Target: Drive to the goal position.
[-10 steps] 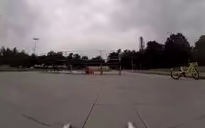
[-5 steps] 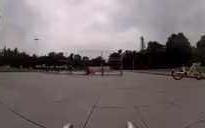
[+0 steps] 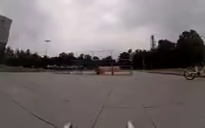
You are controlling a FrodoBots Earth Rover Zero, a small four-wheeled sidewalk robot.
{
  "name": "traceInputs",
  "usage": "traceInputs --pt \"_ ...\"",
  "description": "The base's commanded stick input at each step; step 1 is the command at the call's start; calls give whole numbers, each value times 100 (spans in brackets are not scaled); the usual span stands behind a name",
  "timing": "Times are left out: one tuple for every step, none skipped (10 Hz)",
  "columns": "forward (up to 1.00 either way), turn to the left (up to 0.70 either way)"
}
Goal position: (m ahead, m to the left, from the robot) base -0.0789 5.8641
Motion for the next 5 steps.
traceInputs --pt "0 70" --pt "0 70" --pt "0 70" --pt "0 70" --pt "0 70"
